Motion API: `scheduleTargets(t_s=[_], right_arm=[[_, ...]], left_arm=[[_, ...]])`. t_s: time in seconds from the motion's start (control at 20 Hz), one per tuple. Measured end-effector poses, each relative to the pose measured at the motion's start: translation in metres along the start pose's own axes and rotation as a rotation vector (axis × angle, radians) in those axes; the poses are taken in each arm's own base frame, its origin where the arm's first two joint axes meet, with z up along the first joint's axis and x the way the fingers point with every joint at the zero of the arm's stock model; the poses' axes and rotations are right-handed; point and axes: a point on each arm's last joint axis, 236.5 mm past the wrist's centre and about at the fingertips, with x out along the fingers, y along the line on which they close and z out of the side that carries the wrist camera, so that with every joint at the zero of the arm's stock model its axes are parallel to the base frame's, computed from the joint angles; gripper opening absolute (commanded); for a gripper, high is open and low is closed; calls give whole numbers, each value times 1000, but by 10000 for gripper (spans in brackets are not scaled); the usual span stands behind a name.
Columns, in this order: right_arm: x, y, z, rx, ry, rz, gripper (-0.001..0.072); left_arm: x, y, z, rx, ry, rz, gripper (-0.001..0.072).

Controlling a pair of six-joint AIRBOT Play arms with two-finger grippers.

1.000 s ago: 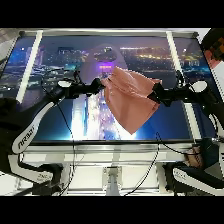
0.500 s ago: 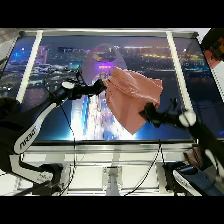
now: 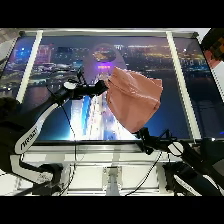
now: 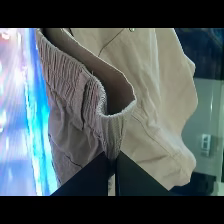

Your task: Fold the clothes and pants, and hang the long-sleeved shirts on hangers.

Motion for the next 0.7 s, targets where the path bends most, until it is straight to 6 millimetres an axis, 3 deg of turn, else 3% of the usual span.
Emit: scheduleTargets(t_s=[0.2, 0.6, 0.7], right_arm=[[16, -9, 12, 112, -40, -26, 451], [23, 23, 48, 148, -170, 121, 434], [24, 25, 53, 145, -190, 132, 202]], left_arm=[[2, -3, -5, 5, 11, -4, 16], [3, -5, -8, 8, 20, -8, 15], [3, -6, -10, 8, 26, -11, 15]])
